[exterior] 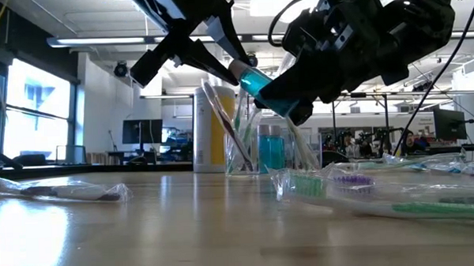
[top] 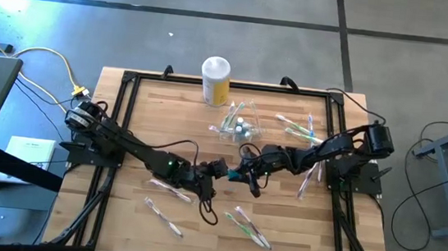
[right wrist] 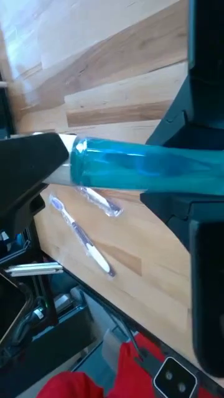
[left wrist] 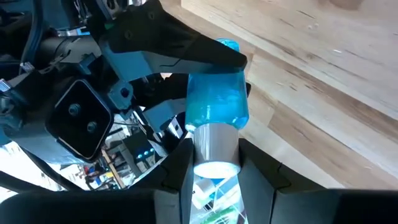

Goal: Pick & Place toothbrushing station
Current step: Put the mouthwash into the transparent organizer

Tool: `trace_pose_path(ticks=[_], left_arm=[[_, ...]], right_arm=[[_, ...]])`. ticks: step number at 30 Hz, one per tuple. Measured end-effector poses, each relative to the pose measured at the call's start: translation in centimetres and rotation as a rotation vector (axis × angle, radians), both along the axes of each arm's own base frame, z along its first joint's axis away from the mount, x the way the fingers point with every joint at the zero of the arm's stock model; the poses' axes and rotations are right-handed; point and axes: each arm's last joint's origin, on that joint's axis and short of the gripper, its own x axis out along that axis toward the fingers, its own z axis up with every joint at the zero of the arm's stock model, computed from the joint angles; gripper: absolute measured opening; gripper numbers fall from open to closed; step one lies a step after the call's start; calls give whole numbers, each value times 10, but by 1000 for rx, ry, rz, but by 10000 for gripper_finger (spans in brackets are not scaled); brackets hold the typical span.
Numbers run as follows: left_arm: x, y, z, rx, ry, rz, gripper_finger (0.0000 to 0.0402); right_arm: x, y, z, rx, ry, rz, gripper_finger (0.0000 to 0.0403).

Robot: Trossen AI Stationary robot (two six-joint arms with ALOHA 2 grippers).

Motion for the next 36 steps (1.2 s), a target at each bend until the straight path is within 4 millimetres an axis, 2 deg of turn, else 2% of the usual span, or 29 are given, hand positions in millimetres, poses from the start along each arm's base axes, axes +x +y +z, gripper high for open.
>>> trace_pose_path(ticks=[5,12,17,22,28,31,33,36], left_arm=[[0,0,0,-56,-27,38,89],[-1,1,-1,-123,-66,106,189],[-6,2,7,-124,-164,239,223],[-23,7,31,-418,-271,323,224],[-41,35,51,-965,-168,359,224],[-43,51,35,-1157,-153,368,224],[-45,59,18,-1216,-188,386,224],[-44,67,2,-1304,-350,326,224]], right_arm=[[0,-1,0,-1,0,7,59],[0,0,1,-37,-19,2,58],[0,-1,-1,-66,-11,-20,58],[0,1,-2,-157,-11,-98,58],[-3,12,5,-315,-52,-220,58],[-6,22,10,-410,-79,-281,58],[-8,29,14,-463,-95,-324,58],[-11,37,21,-519,-134,-356,58]])
